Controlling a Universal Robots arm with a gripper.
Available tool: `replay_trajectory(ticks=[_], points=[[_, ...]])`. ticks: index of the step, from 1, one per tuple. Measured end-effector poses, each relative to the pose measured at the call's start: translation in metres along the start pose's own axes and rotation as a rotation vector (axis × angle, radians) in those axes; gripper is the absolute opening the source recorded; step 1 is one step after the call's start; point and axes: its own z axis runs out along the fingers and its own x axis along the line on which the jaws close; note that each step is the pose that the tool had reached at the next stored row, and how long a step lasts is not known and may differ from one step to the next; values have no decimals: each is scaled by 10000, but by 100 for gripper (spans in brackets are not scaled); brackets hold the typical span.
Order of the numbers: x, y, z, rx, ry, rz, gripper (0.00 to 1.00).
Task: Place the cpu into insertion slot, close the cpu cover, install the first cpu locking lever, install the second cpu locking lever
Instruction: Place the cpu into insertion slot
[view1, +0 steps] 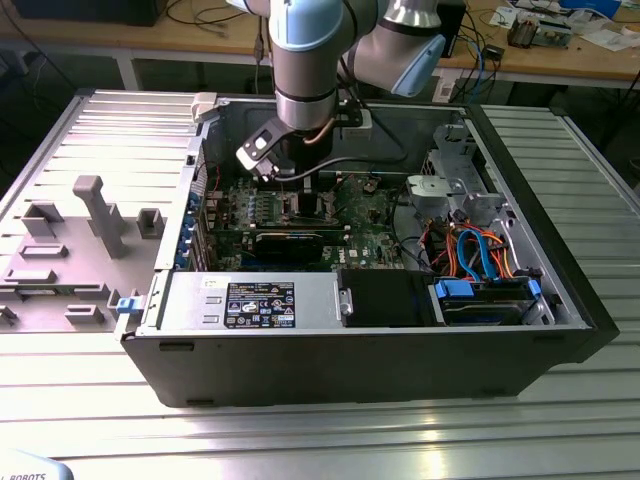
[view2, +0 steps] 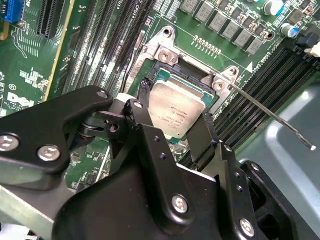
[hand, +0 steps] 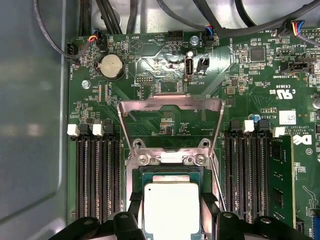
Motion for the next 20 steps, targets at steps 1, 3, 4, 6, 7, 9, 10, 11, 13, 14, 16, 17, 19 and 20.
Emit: replay_trajectory(ticks=[1, 3, 4, 6, 7, 9, 10, 11, 13, 14, 16, 17, 19, 20], points=[[-1, -1, 16, 1, 0, 0, 55], [-4, -3, 38, 7, -12, 0, 55], [-4, -3, 40, 5, -8, 0, 55], [-3, -3, 42, 2, -2, 0, 55], [-2, -2, 39, 0, 0, 1, 55], [-1, -1, 28, -3, 3, 1, 55], [0, 0, 22, -7, -7, 19, 55], [-1, -1, 19, -5, -45, 63, 55], [4, -1, 20, -10, -148, 127, 55], [6, -1, 22, -9, -153, 136, 55], [17, -1, 29, -13, -155, 162, 55], [18, 0, 38, -9, -160, 177, 55], [18, -1, 48, -12, -162, 202, 55], [18, 0, 50, -14, -158, 204, 55]])
